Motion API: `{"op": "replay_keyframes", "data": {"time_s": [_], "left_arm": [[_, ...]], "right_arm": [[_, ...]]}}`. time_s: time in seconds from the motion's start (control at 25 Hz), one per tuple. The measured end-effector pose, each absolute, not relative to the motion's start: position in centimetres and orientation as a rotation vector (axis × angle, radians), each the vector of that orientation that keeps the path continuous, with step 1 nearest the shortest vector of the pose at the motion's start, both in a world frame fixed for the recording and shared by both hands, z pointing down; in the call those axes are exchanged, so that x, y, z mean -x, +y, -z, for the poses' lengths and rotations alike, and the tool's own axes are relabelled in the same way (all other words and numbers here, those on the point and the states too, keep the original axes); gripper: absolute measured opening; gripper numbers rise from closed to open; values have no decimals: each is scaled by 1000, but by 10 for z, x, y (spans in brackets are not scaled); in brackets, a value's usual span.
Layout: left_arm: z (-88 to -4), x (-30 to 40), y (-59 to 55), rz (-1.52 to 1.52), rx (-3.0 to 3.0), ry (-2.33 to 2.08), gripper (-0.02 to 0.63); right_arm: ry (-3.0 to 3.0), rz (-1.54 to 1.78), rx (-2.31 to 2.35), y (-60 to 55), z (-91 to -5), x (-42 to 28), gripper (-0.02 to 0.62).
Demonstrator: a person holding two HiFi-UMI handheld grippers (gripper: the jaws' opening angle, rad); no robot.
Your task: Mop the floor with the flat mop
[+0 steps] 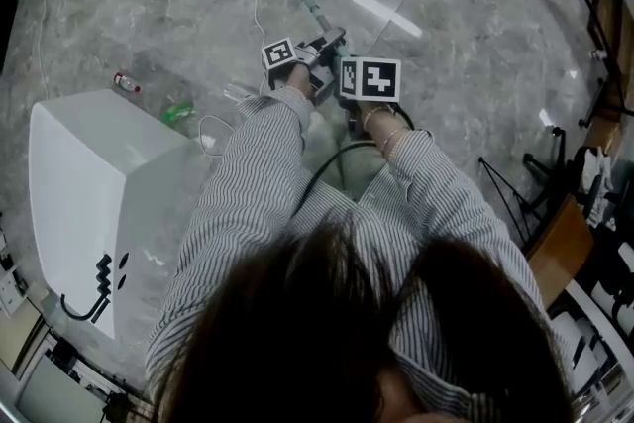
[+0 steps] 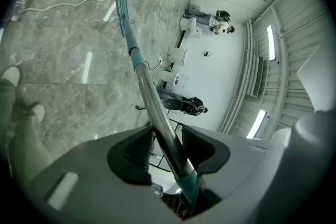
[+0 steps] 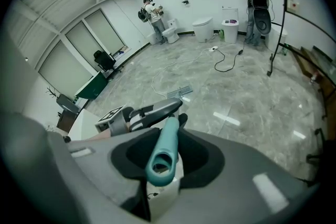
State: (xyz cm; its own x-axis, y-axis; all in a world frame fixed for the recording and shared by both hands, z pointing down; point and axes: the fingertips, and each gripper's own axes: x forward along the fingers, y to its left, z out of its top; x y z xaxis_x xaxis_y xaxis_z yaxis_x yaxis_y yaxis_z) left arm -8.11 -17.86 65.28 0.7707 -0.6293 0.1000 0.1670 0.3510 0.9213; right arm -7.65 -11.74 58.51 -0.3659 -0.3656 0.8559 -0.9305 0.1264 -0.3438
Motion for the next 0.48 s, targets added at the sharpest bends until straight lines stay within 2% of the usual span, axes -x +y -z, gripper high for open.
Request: {"op": "replay_keyframes", "data": {"time_s": [0.48], "left_arm": [[-645,-29,-15,537,-1127,-491,179]], "right_arm": [[-1842,-1175,-1196,44,-569,-36,112]]}}
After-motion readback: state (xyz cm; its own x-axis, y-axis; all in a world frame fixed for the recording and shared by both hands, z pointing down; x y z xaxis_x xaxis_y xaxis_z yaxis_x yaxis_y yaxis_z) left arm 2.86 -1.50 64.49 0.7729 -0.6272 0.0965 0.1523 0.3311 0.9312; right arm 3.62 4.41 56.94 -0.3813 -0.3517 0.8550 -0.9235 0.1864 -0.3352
